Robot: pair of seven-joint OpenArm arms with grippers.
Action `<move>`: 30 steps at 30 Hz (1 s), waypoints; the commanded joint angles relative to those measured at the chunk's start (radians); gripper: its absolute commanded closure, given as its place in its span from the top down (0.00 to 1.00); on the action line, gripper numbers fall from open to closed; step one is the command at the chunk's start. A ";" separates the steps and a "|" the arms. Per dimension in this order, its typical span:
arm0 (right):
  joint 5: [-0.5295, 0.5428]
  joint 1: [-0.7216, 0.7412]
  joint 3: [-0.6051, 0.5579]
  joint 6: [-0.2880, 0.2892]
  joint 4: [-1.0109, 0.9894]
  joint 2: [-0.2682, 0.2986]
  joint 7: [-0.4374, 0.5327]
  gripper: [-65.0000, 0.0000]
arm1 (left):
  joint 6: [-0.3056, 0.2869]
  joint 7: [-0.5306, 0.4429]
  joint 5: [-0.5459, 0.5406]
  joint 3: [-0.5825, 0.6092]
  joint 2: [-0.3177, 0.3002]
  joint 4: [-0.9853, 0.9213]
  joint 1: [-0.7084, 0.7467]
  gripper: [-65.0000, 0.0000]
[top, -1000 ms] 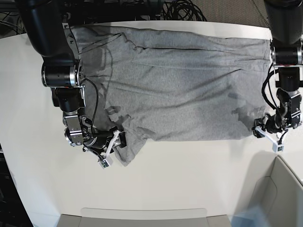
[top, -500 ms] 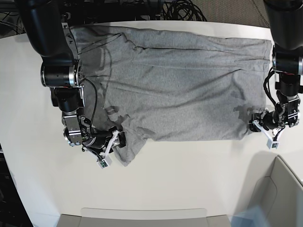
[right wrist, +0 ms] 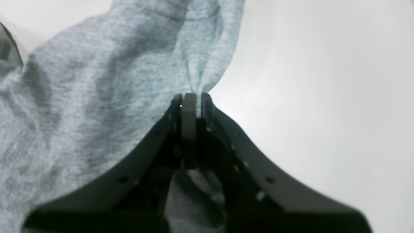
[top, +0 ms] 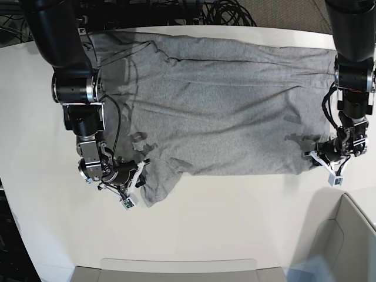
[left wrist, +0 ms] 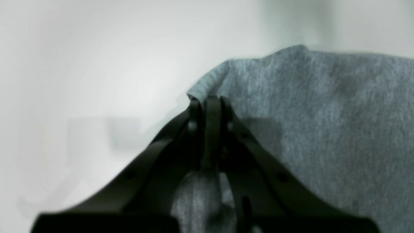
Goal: Fold the T-shirt properly
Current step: 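Lift the hem and fold it over toward the shoulder edge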
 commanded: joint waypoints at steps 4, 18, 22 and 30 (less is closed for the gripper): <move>-0.026 0.038 -0.003 -0.003 0.048 0.006 -0.041 0.00 | -0.005 0.031 0.015 -0.111 -0.009 0.006 -0.016 0.00; 0.015 0.089 0.000 -0.004 0.125 0.006 -0.043 0.00 | -0.005 0.040 0.012 -0.218 -0.047 0.044 -0.046 0.00; 0.061 0.108 -0.002 -0.004 0.172 0.008 -0.107 0.00 | -0.005 0.040 0.017 -0.217 -0.049 0.073 -0.051 0.00; 0.064 0.097 -0.003 -0.004 0.257 -0.019 -0.164 0.00 | -0.004 0.043 0.017 -0.217 -0.063 0.085 -0.071 0.00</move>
